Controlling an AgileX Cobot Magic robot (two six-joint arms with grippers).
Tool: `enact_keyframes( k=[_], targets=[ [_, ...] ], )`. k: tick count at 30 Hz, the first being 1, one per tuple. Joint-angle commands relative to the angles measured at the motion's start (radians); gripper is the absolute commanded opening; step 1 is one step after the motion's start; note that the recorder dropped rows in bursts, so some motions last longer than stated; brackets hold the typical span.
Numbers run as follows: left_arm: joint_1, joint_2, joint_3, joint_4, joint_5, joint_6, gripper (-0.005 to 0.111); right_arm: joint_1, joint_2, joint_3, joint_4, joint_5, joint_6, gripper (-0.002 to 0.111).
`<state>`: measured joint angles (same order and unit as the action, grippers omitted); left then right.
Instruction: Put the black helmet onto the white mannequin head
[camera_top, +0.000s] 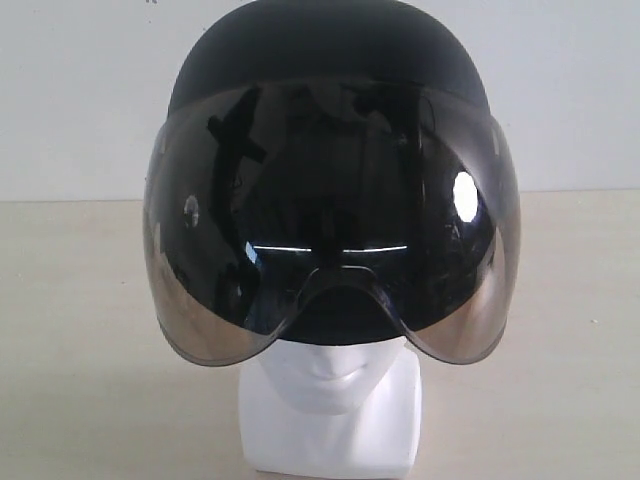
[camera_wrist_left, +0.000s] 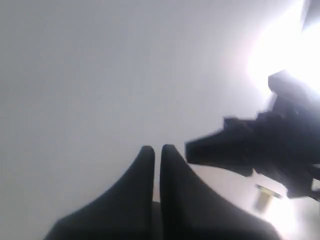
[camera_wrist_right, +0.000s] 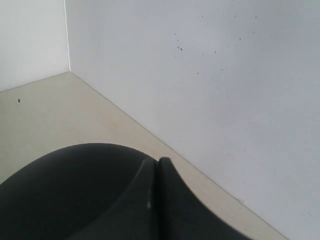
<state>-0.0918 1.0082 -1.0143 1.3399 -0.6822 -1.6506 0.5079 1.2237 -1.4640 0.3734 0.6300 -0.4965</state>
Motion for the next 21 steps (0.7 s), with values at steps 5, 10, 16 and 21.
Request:
enact_keyframes(
  k=[5,10,16,21],
  targets=[
    [0.002,0.163,-0.145,0.317,-0.517,-0.246,0.004,0.001,-0.011,-0.006,-0.212,0.015,0.116,0.000],
    [0.002,0.174,-0.145,0.404,-0.368,-0.311,0.004,0.000,-0.045,-0.066,-0.251,0.168,0.217,0.000],
    [0.002,0.281,-0.225,0.404,-0.382,-0.338,0.004,0.000,-0.099,-0.108,-0.222,0.347,0.174,0.000],
    [0.000,0.407,-0.347,0.345,-0.505,-0.350,0.004,0.000,-0.108,-0.106,0.005,0.375,0.007,0.000]
  ],
)
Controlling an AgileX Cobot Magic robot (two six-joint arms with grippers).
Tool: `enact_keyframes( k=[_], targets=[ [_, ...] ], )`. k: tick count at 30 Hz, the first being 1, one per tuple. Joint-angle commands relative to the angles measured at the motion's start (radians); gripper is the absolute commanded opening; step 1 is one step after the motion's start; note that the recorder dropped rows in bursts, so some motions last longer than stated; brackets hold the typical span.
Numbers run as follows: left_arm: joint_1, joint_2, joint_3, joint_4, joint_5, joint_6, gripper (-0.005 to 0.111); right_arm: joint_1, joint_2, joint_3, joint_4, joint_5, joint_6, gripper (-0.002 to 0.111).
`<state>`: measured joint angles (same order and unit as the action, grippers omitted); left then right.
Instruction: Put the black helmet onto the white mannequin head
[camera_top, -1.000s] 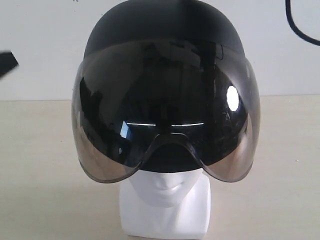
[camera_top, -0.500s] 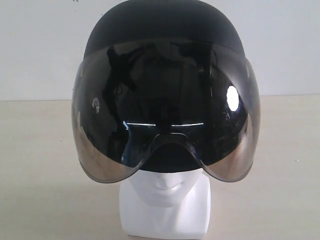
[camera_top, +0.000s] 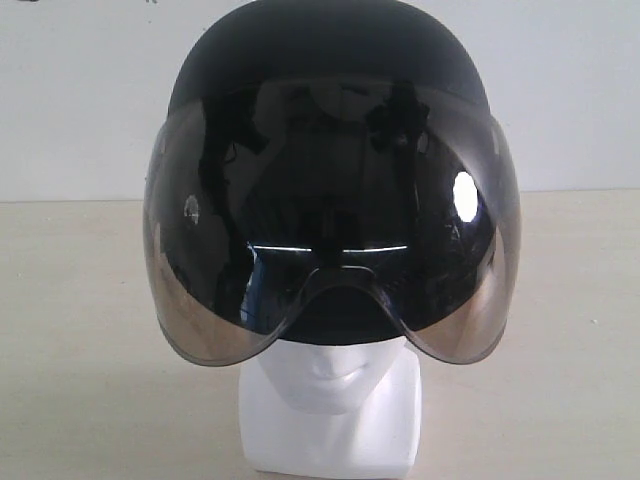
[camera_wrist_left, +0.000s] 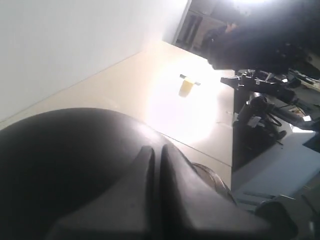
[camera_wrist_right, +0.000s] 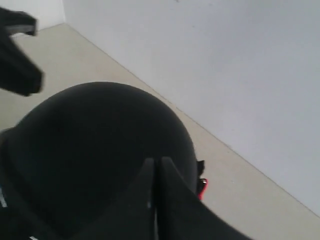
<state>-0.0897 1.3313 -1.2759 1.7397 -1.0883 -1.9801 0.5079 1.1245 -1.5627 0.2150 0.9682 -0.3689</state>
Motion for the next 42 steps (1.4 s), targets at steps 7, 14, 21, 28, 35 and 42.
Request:
enact_keyframes(
  k=[7,14,21,28,35,42],
  targets=[
    [-0.066,0.196,-0.247,-0.088,-0.073,-0.017,0.004,0.000,0.032,-0.007,0.308,0.080,-0.245,0.000],
    [-0.160,0.304,-0.317,0.005,-0.028,-0.017,0.004,0.000,0.117,-0.061,0.322,0.204,-0.274,0.000],
    [-0.163,0.360,-0.317,0.005,-0.043,-0.009,0.004,0.000,0.218,-0.096,0.358,0.253,-0.246,0.000],
    [-0.163,0.361,-0.317,0.005,-0.081,-0.020,0.004,0.000,0.263,-0.074,0.379,0.253,-0.202,0.000],
    [-0.163,0.361,-0.317,0.005,-0.087,-0.030,0.004,0.000,0.263,-0.002,0.379,0.253,-0.187,0.000],
    [-0.163,0.361,-0.317,0.005,-0.090,-0.047,0.004,0.000,0.262,0.039,0.379,0.253,-0.187,0.000]
  ],
)
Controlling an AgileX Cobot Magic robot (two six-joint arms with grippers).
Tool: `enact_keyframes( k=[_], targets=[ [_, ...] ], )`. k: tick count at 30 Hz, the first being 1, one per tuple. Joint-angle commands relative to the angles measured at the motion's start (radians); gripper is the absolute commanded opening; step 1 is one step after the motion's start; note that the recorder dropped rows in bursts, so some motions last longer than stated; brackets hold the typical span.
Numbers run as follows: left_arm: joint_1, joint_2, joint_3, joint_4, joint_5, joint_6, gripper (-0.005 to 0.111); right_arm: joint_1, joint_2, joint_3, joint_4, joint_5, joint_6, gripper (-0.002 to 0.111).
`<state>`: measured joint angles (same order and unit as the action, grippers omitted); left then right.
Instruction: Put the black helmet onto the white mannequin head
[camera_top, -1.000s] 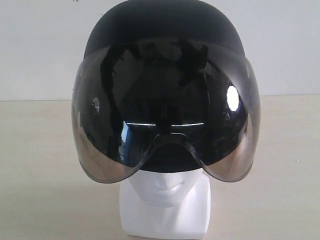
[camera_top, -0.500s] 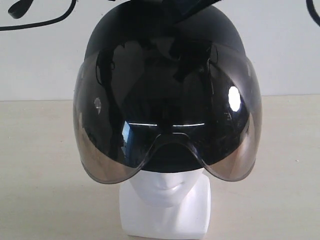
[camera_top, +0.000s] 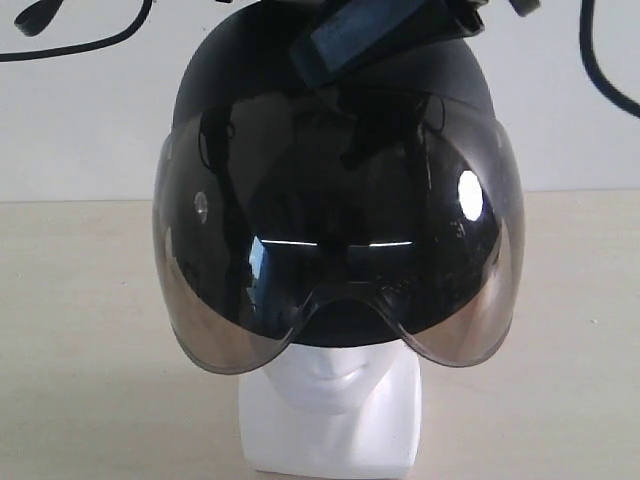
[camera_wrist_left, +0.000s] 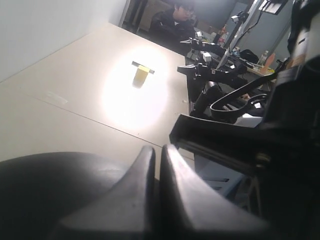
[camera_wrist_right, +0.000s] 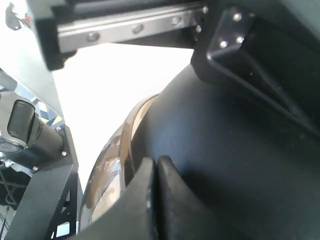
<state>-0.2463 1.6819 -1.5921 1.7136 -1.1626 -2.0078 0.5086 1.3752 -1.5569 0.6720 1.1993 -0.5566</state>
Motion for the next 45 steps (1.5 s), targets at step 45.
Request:
enact_keyframes(
  k=[45],
  targets=[
    [0.058,-0.193,0.000,0.031,0.060,0.023,0.004,0.002,-0.506,0.347,-0.129,-0.384,-0.063,0.000]
  ],
)
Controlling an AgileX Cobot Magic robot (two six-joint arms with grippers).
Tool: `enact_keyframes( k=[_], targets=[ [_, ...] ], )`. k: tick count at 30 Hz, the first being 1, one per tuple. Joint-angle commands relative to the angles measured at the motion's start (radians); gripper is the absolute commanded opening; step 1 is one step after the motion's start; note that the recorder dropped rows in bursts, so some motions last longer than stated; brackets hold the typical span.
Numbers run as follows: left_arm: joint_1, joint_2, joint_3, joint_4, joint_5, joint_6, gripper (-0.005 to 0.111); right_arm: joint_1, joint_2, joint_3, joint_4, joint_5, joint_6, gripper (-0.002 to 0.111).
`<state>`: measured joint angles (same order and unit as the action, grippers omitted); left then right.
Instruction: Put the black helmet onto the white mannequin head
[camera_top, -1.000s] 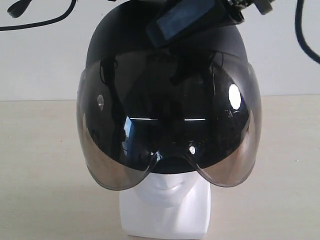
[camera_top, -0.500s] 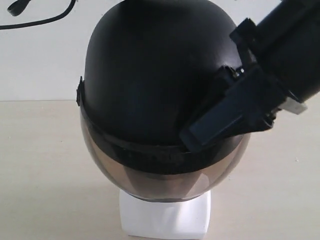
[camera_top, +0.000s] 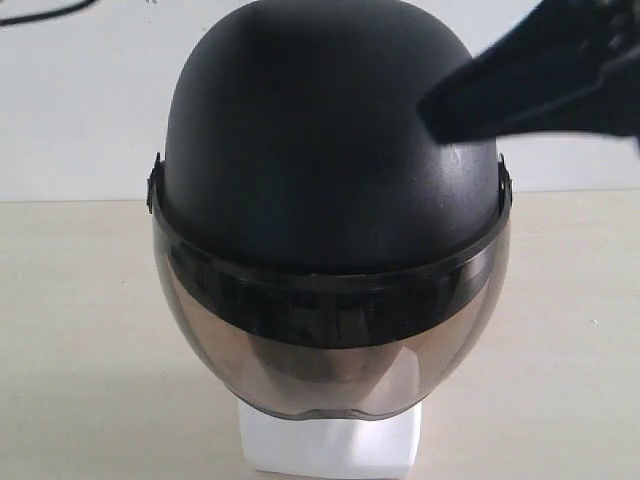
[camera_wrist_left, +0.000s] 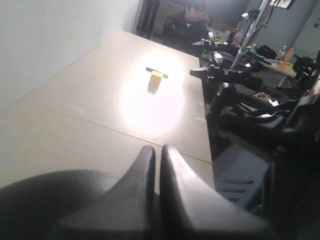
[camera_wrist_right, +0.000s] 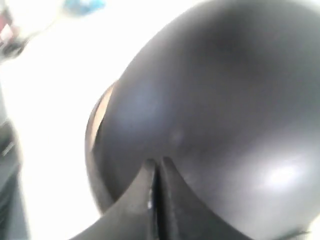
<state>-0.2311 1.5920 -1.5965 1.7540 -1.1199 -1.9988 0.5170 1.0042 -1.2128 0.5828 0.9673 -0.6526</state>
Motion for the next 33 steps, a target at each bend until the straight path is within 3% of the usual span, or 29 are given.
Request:
enact_keyframes(
  k=[1,5,9,12,17,19,23,33],
  targets=[
    [0.057,-0.130,0.004,-0.010,0.017,0.014,0.004,-0.007,-0.166,0.007,-0.058,-0.187,0.060,0.000],
    [0.128,-0.242,0.048,-0.010,0.011,0.014,0.004,-0.007,-0.327,0.083,-0.250,-0.360,0.250,0.000],
    [0.151,-0.380,0.225,-0.010,0.057,0.068,0.004,-0.007,-0.497,0.282,-0.532,-0.522,0.543,0.000],
    [0.151,-0.489,0.449,-0.010,0.202,0.143,0.004,-0.007,-0.607,0.465,-0.789,-0.655,0.819,0.000],
    [0.151,-0.665,0.814,-0.010,0.606,0.213,0.004,-0.007,-0.728,0.713,-1.111,-0.685,1.071,0.000],
    [0.151,-0.718,0.942,-0.010,0.705,0.213,0.004,-0.007,-0.745,0.783,-1.150,-0.657,1.165,0.000],
    [0.151,-0.772,1.079,-0.041,0.773,0.213,0.004,-0.007,-0.750,0.844,-1.124,-0.637,1.316,0.000],
    [0.151,-0.778,1.096,-0.116,0.728,0.213,0.004,-0.007,-0.750,0.852,-1.116,-0.622,1.342,0.000]
  ],
)
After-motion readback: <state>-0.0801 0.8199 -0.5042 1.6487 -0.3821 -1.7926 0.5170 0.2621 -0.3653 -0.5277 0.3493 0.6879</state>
